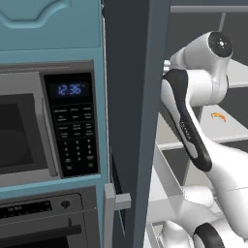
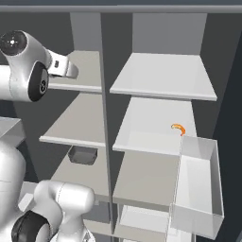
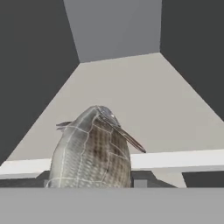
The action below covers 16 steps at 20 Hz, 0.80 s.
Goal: Pick up the frozen fish from the freezer, place it on any shelf in the fridge, and close the fridge and freezer doors when done.
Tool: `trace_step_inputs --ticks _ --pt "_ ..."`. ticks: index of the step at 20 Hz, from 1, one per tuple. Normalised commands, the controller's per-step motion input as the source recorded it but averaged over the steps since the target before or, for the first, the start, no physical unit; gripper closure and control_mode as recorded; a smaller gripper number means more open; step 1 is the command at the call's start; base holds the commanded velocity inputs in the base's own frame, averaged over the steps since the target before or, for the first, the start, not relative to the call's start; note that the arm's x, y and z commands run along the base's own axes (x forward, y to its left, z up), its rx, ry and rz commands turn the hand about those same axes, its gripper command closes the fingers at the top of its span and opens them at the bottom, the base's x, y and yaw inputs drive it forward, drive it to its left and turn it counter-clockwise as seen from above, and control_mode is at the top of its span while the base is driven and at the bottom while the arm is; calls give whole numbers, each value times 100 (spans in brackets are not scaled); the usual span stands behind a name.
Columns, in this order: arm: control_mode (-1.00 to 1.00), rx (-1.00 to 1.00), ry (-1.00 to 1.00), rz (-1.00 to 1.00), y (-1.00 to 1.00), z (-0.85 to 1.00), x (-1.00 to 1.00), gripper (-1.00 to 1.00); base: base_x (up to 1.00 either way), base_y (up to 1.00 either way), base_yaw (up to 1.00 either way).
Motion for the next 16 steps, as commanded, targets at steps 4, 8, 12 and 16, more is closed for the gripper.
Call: trace_step_inputs --ticks 4,8,12,16 --pt "-100 1 0 0 -24 -9 -100 100 0 0 0" --pt "-100 0 0 0 -27 -41 -100 100 0 0 0" --pt "-100 0 0 0 -28 -36 -100 100 0 0 0" --pt "-100 0 0 -2 -74 -33 -100 100 0 0 0"
